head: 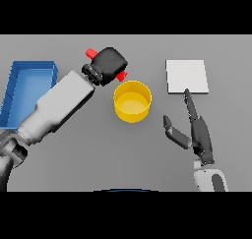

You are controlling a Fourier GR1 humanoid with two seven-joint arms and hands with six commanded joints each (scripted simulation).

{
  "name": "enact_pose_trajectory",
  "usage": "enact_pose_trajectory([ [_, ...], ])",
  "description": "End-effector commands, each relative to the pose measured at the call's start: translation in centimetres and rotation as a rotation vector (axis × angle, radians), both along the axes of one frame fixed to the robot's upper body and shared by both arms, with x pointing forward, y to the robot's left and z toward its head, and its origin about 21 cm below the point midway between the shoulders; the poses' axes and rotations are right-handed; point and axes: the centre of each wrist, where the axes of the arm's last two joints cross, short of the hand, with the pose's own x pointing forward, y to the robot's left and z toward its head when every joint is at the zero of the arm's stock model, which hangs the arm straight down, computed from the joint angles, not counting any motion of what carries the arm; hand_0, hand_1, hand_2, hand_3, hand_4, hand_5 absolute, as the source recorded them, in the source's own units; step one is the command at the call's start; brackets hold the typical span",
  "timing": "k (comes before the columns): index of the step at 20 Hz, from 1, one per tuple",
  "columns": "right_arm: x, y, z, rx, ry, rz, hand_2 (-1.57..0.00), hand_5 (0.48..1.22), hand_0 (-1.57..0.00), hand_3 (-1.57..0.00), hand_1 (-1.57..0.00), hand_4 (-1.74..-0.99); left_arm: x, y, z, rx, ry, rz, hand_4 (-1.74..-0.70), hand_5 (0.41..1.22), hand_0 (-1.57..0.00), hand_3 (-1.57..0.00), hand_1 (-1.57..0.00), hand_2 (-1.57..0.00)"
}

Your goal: Pick up the red beaker and tilt it to pour out 1 green nut into yellow bowl. Pick up the yellow bowl and place it on the metallic measuring scale.

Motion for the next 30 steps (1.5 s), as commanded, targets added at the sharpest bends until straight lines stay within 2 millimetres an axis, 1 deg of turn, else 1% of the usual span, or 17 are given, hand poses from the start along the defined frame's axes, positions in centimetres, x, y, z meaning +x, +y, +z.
enact_pose_trajectory([
  [1, 0.0, -0.1, 0.1, 0.000, 0.004, 0.008, 0.00, 0.676, 0.00, 0.00, 0.00, -1.065, 0.1, -0.2, 0.0, 0.055, -0.010, -0.020, -1.67, 1.217, -1.57, -1.57, -1.57, -1.57],
  [3, 0.4, 0.2, 0.0, -0.021, 0.006, 0.017, 0.00, 0.689, 0.00, 0.00, 0.00, -1.066, 0.1, -1.3, -0.2, 0.162, -0.040, -0.051, -1.70, 1.219, -1.57, -1.57, -1.57, -1.57],
  [4, 0.5, -0.3, 0.0, -0.016, 0.009, 0.014, 0.00, 0.689, 0.00, 0.00, 0.00, -1.069, 0.1, -1.3, -0.4, 0.211, -0.053, -0.059, -1.71, 1.219, -1.57, -1.57, -1.57, -1.57],
  [6, 0.0, -0.1, -0.3, -0.006, -0.002, 0.029, 0.00, 0.694, 0.00, 0.00, 0.00, -1.063, 0.4, -1.8, 0.1, 0.286, -0.088, -0.072, -1.72, 1.220, -1.57, -1.57, -1.57, -1.57],
  [11, 0.3, 0.0, -0.2, 0.020, 0.010, 0.027, 0.00, 0.693, 0.00, 0.00, 0.00, -1.056, 0.2, -2.8, -0.4, 0.383, -0.156, -0.117, -1.73, 1.221, -1.57, -1.57, -1.57, -1.57],
  [12, 0.2, 0.3, -0.3, 0.026, -0.003, 0.035, 0.00, 0.699, 0.00, 0.00, 0.00, -1.063, 0.0, -3.0, -0.6, 0.387, -0.168, -0.126, -1.73, 1.221, -1.57, -1.57, -1.57, -1.57],
  [15, 0.2, -0.1, -0.3, 0.010, 0.000, 0.009, 0.00, 0.691, 0.00, 0.00, 0.00, -1.055, -0.8, -4.0, -1.5, 0.449, -0.229, -0.175, -1.74, 1.221, -1.57, -1.57, -1.57, -1.57],
  [17, 0.5, 0.4, -0.3, -0.008, 0.003, -0.006, 0.00, 0.678, 0.00, 0.00, 0.00, -1.076, -0.9, -4.6, -1.1, 0.502, -0.258, -0.204, -1.74, 1.221, -1.57, -1.57, -1.57, -1.57],
  [19, 0.0, 0.6, -0.5, 0.000, -0.022, 0.016, 0.00, 0.677, 0.00, 0.00, 0.00, -1.082, -0.6, -4.8, -0.8, 0.572, -0.270, -0.234, -1.73, 1.221, -1.57, -1.57, -1.57, -1.57],
  [20, 0.2, 0.5, -0.4, -0.005, -0.019, 0.011, 0.00, 0.676, 0.00, 0.00, 0.00, -1.077, -0.4, -4.9, -0.7, 0.602, -0.289, -0.250, -1.73, 1.221, -1.57, -1.57, -1.57, -1.57],
  [22, 0.4, 0.5, -0.3, -0.004, -0.016, 0.002, 0.00, 0.673, 0.00, 0.00, 0.00, -1.063, -0.6, -6.3, -0.3, 0.687, -0.313, -0.288, -1.73, 1.221, -1.57, -1.57, -1.57, -1.57],
  [23, 0.5, 0.1, -0.3, -0.015, -0.018, -0.005, 0.00, 0.671, 0.00, 0.00, 0.00, -1.061, -0.7, -6.7, -0.2, 0.728, -0.326, -0.302, -1.73, 1.221, -1.57, -1.57, -1.57, -1.57],
  [24, 0.4, 0.2, -0.2, -0.022, -0.025, -0.003, 0.00, 0.672, 0.00, 0.00, 0.00, -1.059, -0.8, -6.8, -0.6, 0.749, -0.330, -0.305, -1.73, 1.221, -1.57, -1.57, -1.57, -1.57],
  [26, 0.4, 0.4, -0.2, -0.013, -0.030, 0.009, 0.00, 0.681, 0.00, 0.00, 0.00, -1.047, -1.0, -7.6, -0.2, 0.775, -0.348, -0.306, -1.73, 1.221, -1.57, -1.57, -1.57, -1.57],
  [27, 0.3, 0.2, -0.1, -0.019, -0.034, 0.007, 0.00, 0.683, 0.00, 0.00, 0.00, -1.041, -0.8, -7.6, 0.4, 0.789, -0.354, -0.318, -1.73, 1.221, -1.57, -1.57, -1.57, -1.57],
  [28, 0.5, 0.5, -0.2, -0.016, -0.021, 0.008, 0.00, 0.685, 0.00, 0.00, 0.00, -1.035, -0.6, -7.6, 1.0, 0.803, -0.342, -0.313, -1.73, 1.221, -1.57, -1.57, -1.57, -1.57],
  [30, 0.3, 0.3, 0.0, -0.019, -0.030, 0.006, 0.00, 0.684, 0.00, 0.00, 0.00, -1.035, 0.3, -7.8, 2.7, 0.744, -0.376, -0.320, -1.73, 1.221, -1.57, -1.57, -1.57, -1.57],
])
